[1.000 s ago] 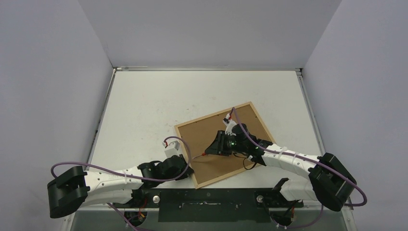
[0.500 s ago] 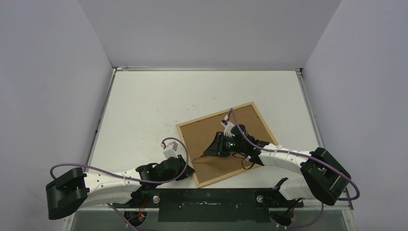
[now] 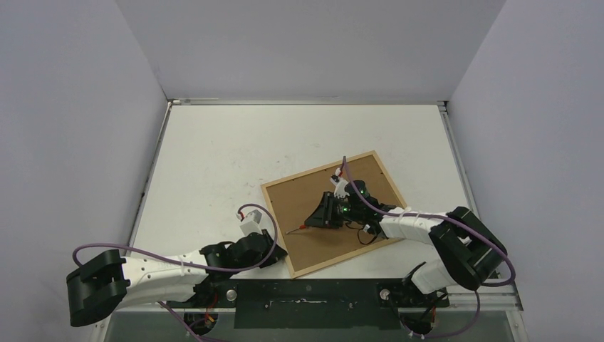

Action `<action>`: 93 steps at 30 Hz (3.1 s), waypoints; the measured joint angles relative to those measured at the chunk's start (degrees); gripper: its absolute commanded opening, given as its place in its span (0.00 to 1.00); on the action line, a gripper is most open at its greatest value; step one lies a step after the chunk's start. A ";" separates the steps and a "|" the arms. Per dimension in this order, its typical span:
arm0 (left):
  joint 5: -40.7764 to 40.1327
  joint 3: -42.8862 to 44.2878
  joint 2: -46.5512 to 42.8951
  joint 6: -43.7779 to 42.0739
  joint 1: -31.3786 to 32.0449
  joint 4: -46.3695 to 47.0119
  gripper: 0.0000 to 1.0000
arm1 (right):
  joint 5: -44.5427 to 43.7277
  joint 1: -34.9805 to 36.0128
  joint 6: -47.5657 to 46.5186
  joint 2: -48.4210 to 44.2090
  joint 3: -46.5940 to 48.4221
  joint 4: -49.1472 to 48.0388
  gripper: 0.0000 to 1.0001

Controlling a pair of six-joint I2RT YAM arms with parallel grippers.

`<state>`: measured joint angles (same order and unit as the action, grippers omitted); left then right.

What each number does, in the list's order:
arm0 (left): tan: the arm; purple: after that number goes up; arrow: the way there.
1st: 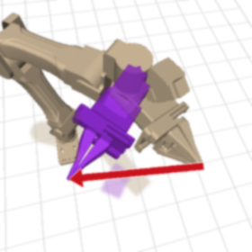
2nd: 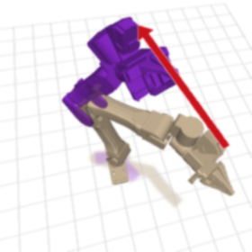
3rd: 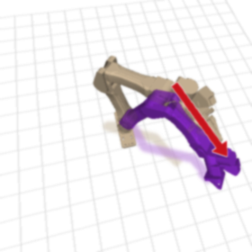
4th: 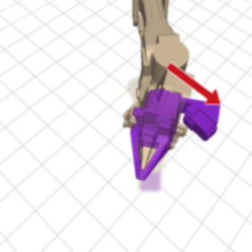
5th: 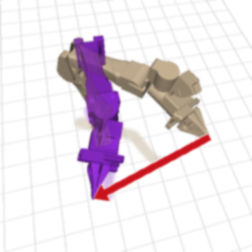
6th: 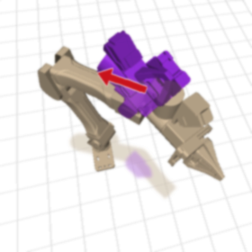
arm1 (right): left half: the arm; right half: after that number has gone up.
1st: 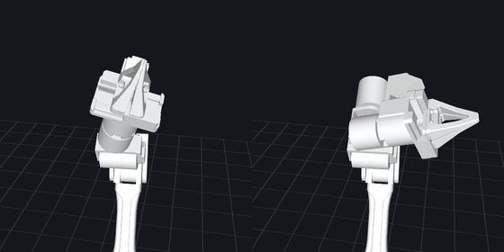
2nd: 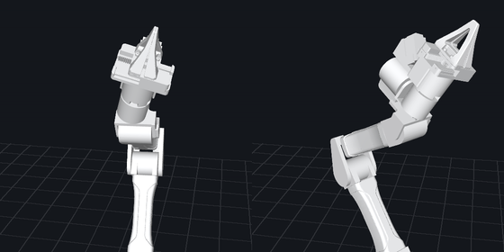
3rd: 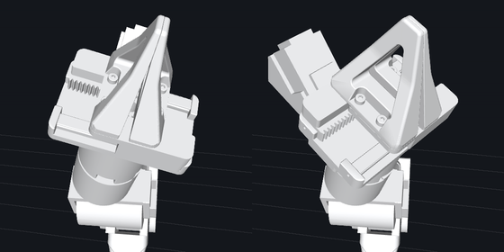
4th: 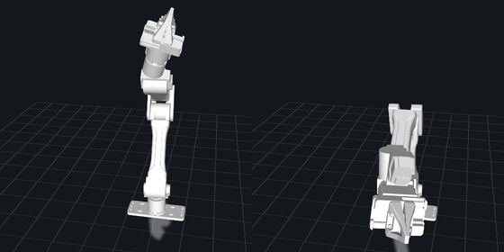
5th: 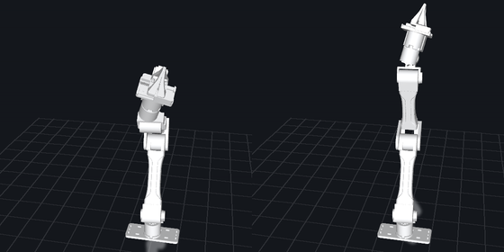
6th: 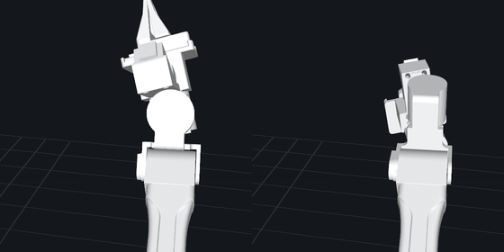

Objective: Take the photo out of the frame
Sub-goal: Release the photo frame item from the photo frame.

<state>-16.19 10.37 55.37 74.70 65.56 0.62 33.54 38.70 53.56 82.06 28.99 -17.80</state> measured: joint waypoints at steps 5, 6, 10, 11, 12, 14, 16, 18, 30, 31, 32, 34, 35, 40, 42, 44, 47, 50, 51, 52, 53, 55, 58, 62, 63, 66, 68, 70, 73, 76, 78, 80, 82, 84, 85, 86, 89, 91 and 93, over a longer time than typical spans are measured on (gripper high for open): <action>-0.02 0.17 -0.17 0.13 0.00 -0.55 0.00 | 1.75 0.00 -0.87 1.49 0.00 -1.62 0.00; -0.02 0.26 -0.20 0.15 0.00 -0.72 0.00 | 2.14 0.00 -0.98 1.92 0.00 -2.14 0.00; -0.02 0.52 -0.22 0.15 0.00 -1.25 0.00 | 3.67 0.00 -1.73 3.04 0.00 -3.48 0.00; -0.04 0.57 -0.22 0.15 0.00 -1.36 0.00 | 3.91 -0.02 -1.95 3.13 0.00 -3.65 0.00; -0.02 0.63 -0.22 0.15 0.00 -1.44 0.00 | 4.11 -0.02 -2.23 3.15 0.00 -3.72 0.00; -0.04 0.66 -0.22 0.15 0.00 -1.51 0.00 | 4.61 -0.15 -3.26 3.34 0.00 -3.76 0.00; -0.04 0.70 -0.24 0.15 0.00 -1.60 0.00 | 5.14 -0.57 -4.04 3.50 0.02 -3.74 0.00; -0.04 0.72 -0.26 0.15 0.00 -1.66 0.00 | 5.70 -0.96 -4.70 3.58 0.02 -3.74 0.00; -0.50 0.70 -0.85 1.31 0.00 -3.21 0.28 | 6.93 -1.95 -6.99 2.69 0.02 -2.45 0.00; -0.50 0.70 -0.87 1.38 0.02 -3.15 0.29 | 6.93 -1.97 -7.08 2.67 0.02 -2.43 0.00; -0.48 0.70 -0.90 1.38 0.02 -3.10 0.29 | 6.93 -1.97 -7.08 2.69 0.02 -2.43 0.00; -0.48 0.70 -0.90 1.38 0.02 -2.93 0.29 | 6.95 -1.97 -6.95 2.75 0.02 -2.73 0.00; -0.46 0.70 -0.87 1.38 0.02 -2.86 0.29 | 6.95 -1.97 -6.78 2.93 0.02 -3.06 0.00; -0.46 0.83 0.15 1.44 0.02 -2.49 0.15 | 7.15 -1.84 -5.97 4.72 0.02 -5.20 0.00; -0.31 1.22 1.11 1.81 0.02 -1.92 0.09 | 7.30 -1.46 -5.84 5.31 0.15 -5.81 0.00; -0.24 1.92 1.95 2.05 0.02 -2.03 0.06 | 7.34 -1.44 -5.84 5.57 0.46 -5.97 0.00; -0.22 2.89 3.02 2.40 0.02 -2.75 0.03 | 7.21 -1.38 -6.03 5.60 0.63 -5.97 0.00; -0.13 3.76 4.31 2.78 0.02 -3.02 0.00 | 6.99 -1.31 -6.49 5.57 0.92 -5.49 0.00; -0.11 4.04 4.76 2.93 0.02 -2.99 0.00 | 6.73 -1.16 -6.73 5.51 1.22 -4.94 0.00; -0.11 4.28 5.25 3.04 0.02 -2.97 0.00 | 6.32 -0.92 -7.13 5.31 1.68 -4.09 0.00; -0.11 4.48 5.62 3.15 0.02 -2.93 0.00 | 5.64 -0.48 -7.74 4.90 2.14 -3.10 0.00; -0.11 4.83 6.23 3.32 0.02 -2.89 0.00 | 3.63 0.85 -9.07 3.63 3.08 -0.63 0.00; -0.11 5.07 6.80 3.85 0.00 -2.75 0.00 | -0.72 3.80 -11.41 1.14 4.70 3.52 0.00; -0.11 5.11 6.91 4.15 0.00 -2.69 0.00 | -5.66 7.17 -14.01 -1.22 6.16 8.09 0.00; -0.09 5.11 6.91 4.20 0.00 -2.69 0.00 | -6.51 7.78 -14.40 -1.57 6.43 8.85 0.00; -0.11 5.07 6.91 4.26 0.00 -2.67 0.00 | -8.98 9.64 -15.85 -2.36 7.54 11.39 0.00; -0.11 5.01 6.88 4.39 0.00 -2.56 0.00 | -11.26 11.43 -17.35 -2.64 9.29 14.19 0.00; -0.11 4.90 6.82 4.48 0.00 -2.49 0.00 | -13.55 13.27 -18.84 -2.73 10.93 16.57 0.00; -0.11 4.61 6.60 4.66 0.02 -2.23 0.00 | -16.28 15.30 -20.17 -2.80 12.44 18.95 0.00; -0.13 4.37 6.38 4.70 0.02 -1.99 0.00 | -18.45 16.87 -20.79 -2.78 13.55 20.55 0.00; -0.13 4.22 6.25 4.74 0.02 -1.86 0.00 | -20.11 18.12 -20.94 -2.78 14.25 21.55 0.00; -0.13 4.07 6.08 4.81 0.02 -1.79 0.00 | -21.90 19.43 -21.03 -2.56 15.02 22.56 0.00; -0.11 3.96 5.95 4.81 0.02 -1.79 0.00 | -23.56 20.63 -21.00 -2.27 15.65 23.26 0.00; -0.11 3.72 5.75 4.90 0.02 -1.57 0.00 | -25.53 21.97 -20.98 -1.90 16.48 24.24 0.00; -0.11 3.69 5.73 4.96 0.02 -1.55 0.00 | -26.32 22.60 -20.98 -1.73 16.90 24.68 0.00; -0.11 3.65 5.70 5.03 0.02 -1.55 0.00 | -27.17 23.23 -20.98 -1.55 17.29 25.18 0.00; -0.11 3.52 5.53 5.18 0.02 -1.53 0.00 | -28.96 24.57 -20.98 -0.87 18.40 26.16 0.00; -0.09 3.48 5.40 5.27 0.02 -1.55 0.00 | -29.55 25.16 -20.98 -0.61 18.88 26.51 0.00; -0.09 3.41 5.31 5.33 0.02 -1.55 0.00 | -29.75 25.44 -20.98 -0.55 18.91 26.62 0.00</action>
<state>-16.27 13.78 60.69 80.03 65.58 -0.93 3.79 64.14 32.58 81.52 47.90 8.82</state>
